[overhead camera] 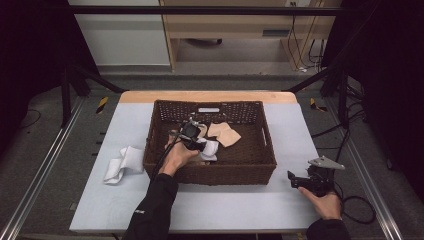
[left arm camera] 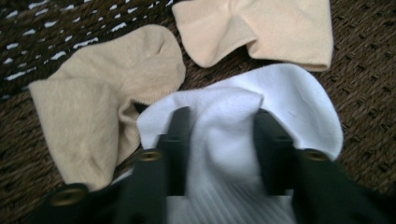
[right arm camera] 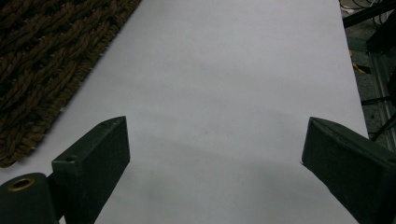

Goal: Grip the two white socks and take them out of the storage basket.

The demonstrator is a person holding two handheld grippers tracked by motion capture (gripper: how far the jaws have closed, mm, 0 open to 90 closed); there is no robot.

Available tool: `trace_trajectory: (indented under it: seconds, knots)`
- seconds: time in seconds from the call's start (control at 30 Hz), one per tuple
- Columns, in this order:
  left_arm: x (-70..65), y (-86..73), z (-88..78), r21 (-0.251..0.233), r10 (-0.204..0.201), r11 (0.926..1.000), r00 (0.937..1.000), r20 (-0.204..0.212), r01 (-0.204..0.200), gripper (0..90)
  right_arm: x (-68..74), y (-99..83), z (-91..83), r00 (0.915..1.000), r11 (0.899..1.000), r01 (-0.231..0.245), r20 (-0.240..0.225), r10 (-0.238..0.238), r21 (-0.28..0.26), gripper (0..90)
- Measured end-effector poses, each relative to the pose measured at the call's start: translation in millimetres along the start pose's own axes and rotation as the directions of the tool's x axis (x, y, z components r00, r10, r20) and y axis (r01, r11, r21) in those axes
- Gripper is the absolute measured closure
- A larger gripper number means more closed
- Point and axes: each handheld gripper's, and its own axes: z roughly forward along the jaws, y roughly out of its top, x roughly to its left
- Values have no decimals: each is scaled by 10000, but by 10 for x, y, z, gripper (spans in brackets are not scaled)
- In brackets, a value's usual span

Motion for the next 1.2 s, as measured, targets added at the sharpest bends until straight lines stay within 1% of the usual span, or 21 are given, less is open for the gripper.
trace_trajectory:
  seconds: [0.03,0.07,0.13,0.2,0.27,0.3,0.37,0.4,0.43,0.53,0.63,0.73,0.87,0.9,0.93,0.97,1.0,1.03,1.07,1.13,1.2]
  knots:
    - [10,-2,-12,16,30,10000,10000,-30,-30,752,0,0,-1,10000,10000,-3,-3,3,-2,80]
    - [20,-5,-27,14,8,10000,10000,34,-8,797,-1,0,-1,10000,10000,-9,-2,9,-7,80]
    - [36,-6,-67,-210,30,9998,10000,83,-28,814,-5,1,-2,10000,10000,7,7,-7,-20,80]
    - [42,1,-124,-714,-71,9974,9998,183,84,816,-8,0,-4,10000,10000,28,-3,-28,-31,80]
    - [53,6,-193,-1374,-148,9903,9995,273,184,816,-7,1,-6,10000,10000,-4,-3,4,-48,80]
    - [55,9,-226,-1721,-235,9847,9993,298,283,816,-7,0,-7,10000,10000,-4,2,4,-50,80]
    - [60,15,-304,-2327,-241,9721,9992,305,306,816,-11,0,-5,10000,10000,42,23,-42,-29,80]
    - [61,20,-349,-2624,-203,9646,9994,279,269,816,-10,0,-4,10000,10000,48,19,-48,-27,80]
    - [60,25,-395,-2951,-184,9552,9996,215,239,816,-7,1,-2,10000,10000,26,24,-26,-21,80]
    - [58,36,-535,-3796,-171,9249,9998,138,211,815,-5,2,1,10000,10000,31,38,-31,-2,80]
    - [53,44,-670,-4418,-124,8970,9999,104,157,815,-6,1,-1,10000,10000,24,39,-24,-14,80]
    - [43,53,-800,-5014,-143,8650,9997,184,216,815,-5,1,-2,10000,10000,15,31,-15,-25,80]
    - [75,56,-969,-5499,-255,8341,9989,393,429,814,-5,1,-3,10000,10000,22,27,-22,-24,80]
    - [88,51,-1012,-5656,-306,8232,9986,423,492,814,-6,1,-3,10000,10000,22,28,-22,-26,80]
    - [105,48,-1054,-5763,-352,8151,9980,523,589,814,-6,2,-3,10000,10000,0,36,0,-24,80]
    - [105,48,-1054,-5763,-352,8151,9980,523,589,814,-6,2,-3,10000,10000,-4,37,4,-28,80]
    - [120,43,-1098,-5846,-394,8087,9976,570,654,814,-7,2,-3,10000,10000,2,28,-1,-29,80]
    - [136,36,-1142,-5957,-447,7999,9971,622,730,814,-7,2,-3,10000,10000,2,28,-1,-29,80]
    - [168,17,-1230,-6176,-535,7817,9960,719,866,814,-7,2,-5,10000,10000,3,29,-3,-28,80]
    - [200,-2,-1309,-6334,-626,7675,9949,786,983,814,-7,1,-5,10000,10000,7,31,-6,-33,80]
    - [230,-23,-1383,-6498,-712,7530,9946,755,1032,815,-6,2,-5,10000,10000,-12,33,12,-35,80]
